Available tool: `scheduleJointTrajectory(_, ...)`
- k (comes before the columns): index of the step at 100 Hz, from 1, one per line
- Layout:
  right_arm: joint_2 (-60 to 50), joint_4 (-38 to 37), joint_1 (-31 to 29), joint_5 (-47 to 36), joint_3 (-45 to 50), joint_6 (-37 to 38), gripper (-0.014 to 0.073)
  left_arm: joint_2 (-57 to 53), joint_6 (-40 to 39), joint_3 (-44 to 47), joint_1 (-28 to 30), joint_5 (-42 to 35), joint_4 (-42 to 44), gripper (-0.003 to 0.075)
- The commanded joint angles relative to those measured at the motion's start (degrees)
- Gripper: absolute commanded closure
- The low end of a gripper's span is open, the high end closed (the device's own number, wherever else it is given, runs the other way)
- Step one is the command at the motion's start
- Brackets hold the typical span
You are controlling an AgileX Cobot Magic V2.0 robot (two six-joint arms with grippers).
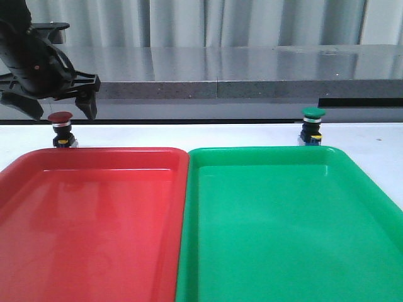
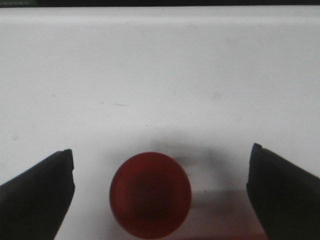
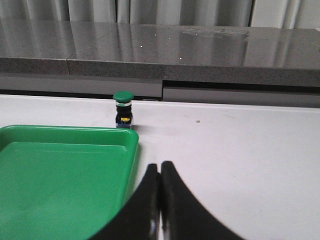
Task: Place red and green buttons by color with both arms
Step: 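Lower the left gripper over the red-capped button and close on it, then lift the red-capped button and lower it into the red tray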
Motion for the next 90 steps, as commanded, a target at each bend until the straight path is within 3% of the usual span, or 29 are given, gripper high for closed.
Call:
scheduleJointTrajectory(1, -1.2, 0.0, -0.3, -4.8, -0.9, -0.3, 0.066, -2.8, -0.5, -1.8, -0.4, -3.0, 0.2, 0.0112)
scheduleJointTrajectory(30, -1.2, 0.0, -0.3, -4.8, -0.9, -0.3, 0.066, -2.0, -0.5, -1.8, -0.4, -2.8, 0.2, 0.0252)
scheduleJointTrajectory(70, -1.2, 0.0, -0.3, -4.8, -0.9, -0.3, 0.066, -2.0, -0.5, -1.8, -0.4, -2.6, 0.2, 0.0524)
scheduleJointTrajectory(90, -1.2, 0.0, -0.3, -4.8, -0.9, -0.3, 0.066, -2.2, -0.5, -1.8, -0.4, -1.0, 0.2, 0.0585)
